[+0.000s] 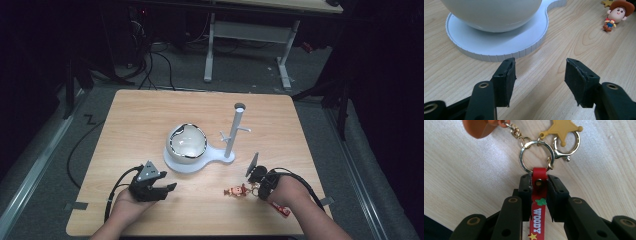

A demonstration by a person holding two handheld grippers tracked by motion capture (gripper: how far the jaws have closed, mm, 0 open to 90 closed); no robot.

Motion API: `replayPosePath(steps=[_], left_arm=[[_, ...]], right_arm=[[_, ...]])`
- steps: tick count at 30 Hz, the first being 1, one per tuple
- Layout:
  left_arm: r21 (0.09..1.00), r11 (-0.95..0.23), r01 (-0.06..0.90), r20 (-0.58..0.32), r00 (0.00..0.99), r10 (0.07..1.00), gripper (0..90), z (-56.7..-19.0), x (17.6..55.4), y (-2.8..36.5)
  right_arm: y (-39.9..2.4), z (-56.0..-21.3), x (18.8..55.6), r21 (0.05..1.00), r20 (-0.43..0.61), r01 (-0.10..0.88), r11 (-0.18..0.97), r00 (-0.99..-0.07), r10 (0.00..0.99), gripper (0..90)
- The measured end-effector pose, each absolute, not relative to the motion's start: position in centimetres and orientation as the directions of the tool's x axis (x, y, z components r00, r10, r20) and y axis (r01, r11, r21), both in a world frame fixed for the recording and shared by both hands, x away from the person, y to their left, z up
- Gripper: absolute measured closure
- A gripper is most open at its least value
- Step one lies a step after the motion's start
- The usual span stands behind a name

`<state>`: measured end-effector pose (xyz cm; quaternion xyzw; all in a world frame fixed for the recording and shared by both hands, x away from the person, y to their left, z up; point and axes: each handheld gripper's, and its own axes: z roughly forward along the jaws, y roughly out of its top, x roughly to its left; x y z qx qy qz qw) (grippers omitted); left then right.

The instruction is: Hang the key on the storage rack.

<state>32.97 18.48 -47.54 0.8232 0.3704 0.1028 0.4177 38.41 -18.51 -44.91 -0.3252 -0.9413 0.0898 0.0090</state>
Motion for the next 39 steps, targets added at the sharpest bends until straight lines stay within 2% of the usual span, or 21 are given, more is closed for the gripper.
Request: replayPosePath(steps=[3,9,13,21,30,39], left_arm=[[0.765,-0.372,0.525,-0.144,0.703,0.696,42.2,-47.5,33.0,18.5],[0.765,-0.373,0.524,-0.146,0.705,0.694,42.3,-47.6,33.0,18.4],[0.768,-0.370,0.523,-0.148,0.707,0.691,42.3,-47.6,33.1,18.5],[0.769,-0.368,0.523,-0.151,0.707,0.691,42.3,-47.6,33.1,18.5],[0.766,-0.373,0.523,-0.147,0.709,0.690,42.3,-47.6,33.0,18.5],[0.766,-0.375,0.523,-0.147,0.710,0.689,42.3,-47.6,33.0,18.5]], right_arm=[[-18.3,-44.7,38.3,-0.188,-0.043,0.604,0.774,-0.793,0.608,74.8],[-18.2,-40.9,38.4,-0.136,-0.036,0.627,0.767,-0.777,0.628,74.8],[-17.8,-36.4,38.9,-0.086,-0.056,0.630,0.772,-0.777,0.627,74.8],[-17.3,-31.1,39.6,-0.063,-0.130,0.621,0.781,-0.781,0.611,74.8],[-17.1,-27.0,40.4,-0.037,-0.187,0.610,0.791,-0.782,0.595,74.8],[-16.4,-24.8,40.7,-0.026,-0.209,0.610,0.792,-0.778,0.592,74.8]])
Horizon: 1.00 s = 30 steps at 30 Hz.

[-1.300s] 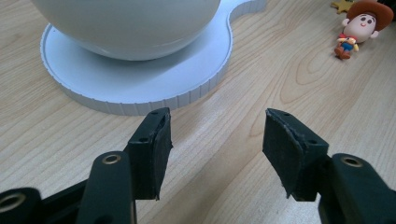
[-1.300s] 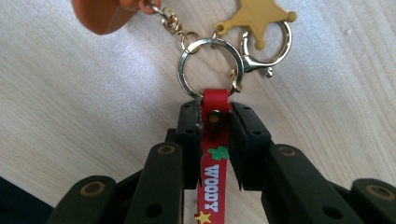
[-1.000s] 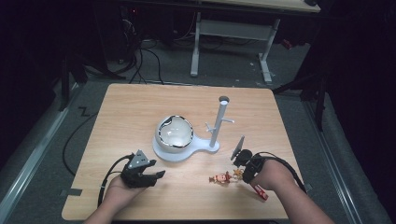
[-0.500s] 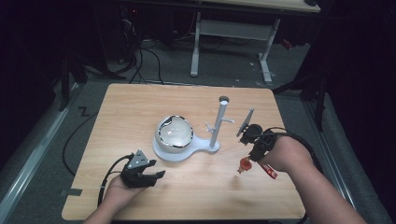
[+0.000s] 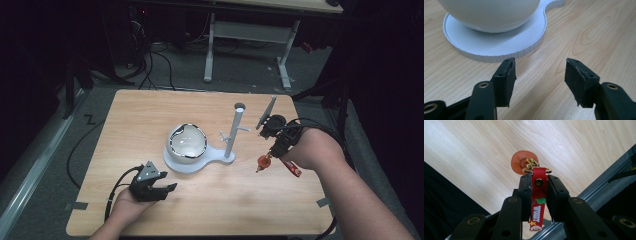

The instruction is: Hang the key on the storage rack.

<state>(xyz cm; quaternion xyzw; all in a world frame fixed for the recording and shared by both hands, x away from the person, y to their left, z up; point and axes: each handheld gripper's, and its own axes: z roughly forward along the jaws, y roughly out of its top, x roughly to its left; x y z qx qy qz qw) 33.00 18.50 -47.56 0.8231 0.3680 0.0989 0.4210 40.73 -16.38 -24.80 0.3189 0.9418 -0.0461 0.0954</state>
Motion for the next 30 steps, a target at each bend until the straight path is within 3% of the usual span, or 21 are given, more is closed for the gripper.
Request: replayPosePath(steps=[30], left_arm=[[0.761,-0.373,0.530,-0.156,0.708,0.689,42.3,-47.5,32.8,18.9]], right_arm=[[-12.7,-20.7,43.2,0.017,-0.268,0.573,0.819,-0.787,0.556,74.8]])
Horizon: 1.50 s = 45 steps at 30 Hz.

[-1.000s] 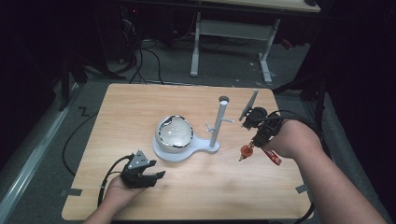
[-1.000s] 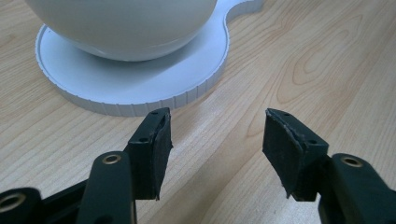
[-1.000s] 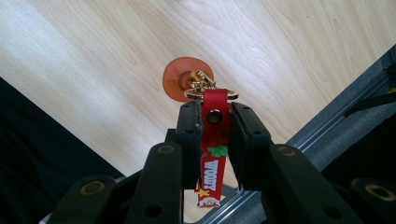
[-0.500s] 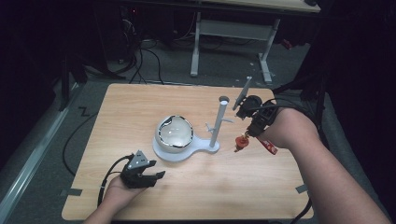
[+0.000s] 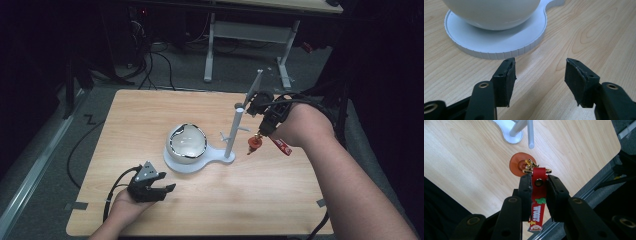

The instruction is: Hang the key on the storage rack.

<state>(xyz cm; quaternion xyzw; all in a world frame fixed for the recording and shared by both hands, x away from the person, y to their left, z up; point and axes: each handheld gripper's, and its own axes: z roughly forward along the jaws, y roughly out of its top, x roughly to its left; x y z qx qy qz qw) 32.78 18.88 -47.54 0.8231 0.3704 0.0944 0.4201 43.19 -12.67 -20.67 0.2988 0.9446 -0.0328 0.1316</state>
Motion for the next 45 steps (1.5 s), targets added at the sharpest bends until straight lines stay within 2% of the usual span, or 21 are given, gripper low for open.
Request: replayPosePath(steps=[15,22,45], left_arm=[[0.759,-0.368,0.537,-0.161,0.703,0.693,42.3,-47.6,32.6,19.2],[0.761,-0.363,0.538,-0.164,0.701,0.694,42.3,-47.6,32.5,19.4],[0.755,-0.375,0.537,-0.160,0.706,0.690,42.3,-47.7,32.6,19.0]], right_arm=[[-10.6,-19.3,44.1,0.036,-0.290,0.559,0.828,-0.787,0.544,74.8],[-9.8,-19.8,44.7,0.023,-0.294,0.543,0.839,-0.799,0.525,74.7],[-10.2,-20.4,43.1,0.030,-0.275,0.542,0.840,-0.804,0.528,74.7]])
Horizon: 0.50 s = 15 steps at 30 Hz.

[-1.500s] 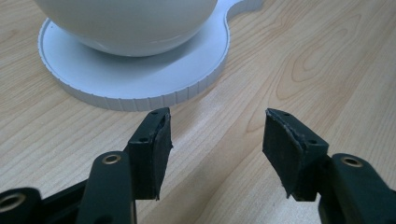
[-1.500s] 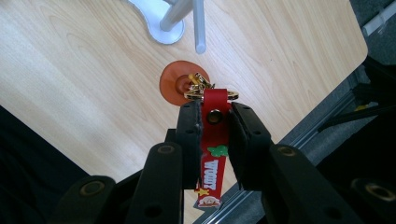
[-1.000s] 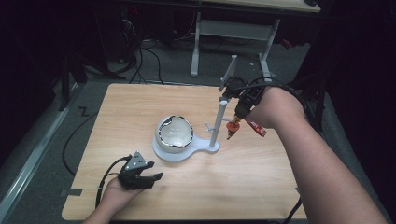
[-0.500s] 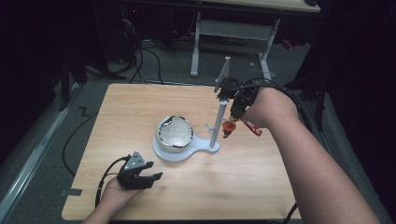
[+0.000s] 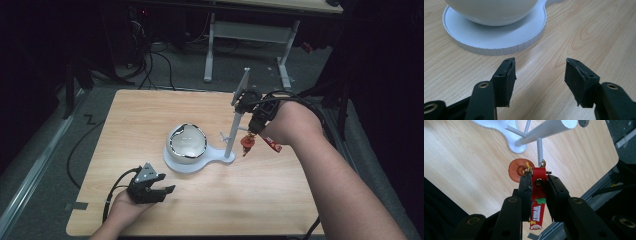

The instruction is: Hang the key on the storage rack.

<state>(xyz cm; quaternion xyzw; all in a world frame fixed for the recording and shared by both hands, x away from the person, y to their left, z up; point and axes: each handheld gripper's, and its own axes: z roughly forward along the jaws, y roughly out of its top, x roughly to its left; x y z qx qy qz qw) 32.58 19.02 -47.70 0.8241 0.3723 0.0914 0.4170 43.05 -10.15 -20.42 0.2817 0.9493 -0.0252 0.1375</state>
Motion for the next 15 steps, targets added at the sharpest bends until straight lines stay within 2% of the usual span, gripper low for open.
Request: replayPosePath(steps=[15], left_arm=[[0.761,-0.367,0.535,-0.162,0.704,0.691,42.3,-47.6,32.5,19.4]], right_arm=[[-8.0,-21.7,43.8,0.014,-0.263,0.521,0.853,-0.822,0.506,74.5]])
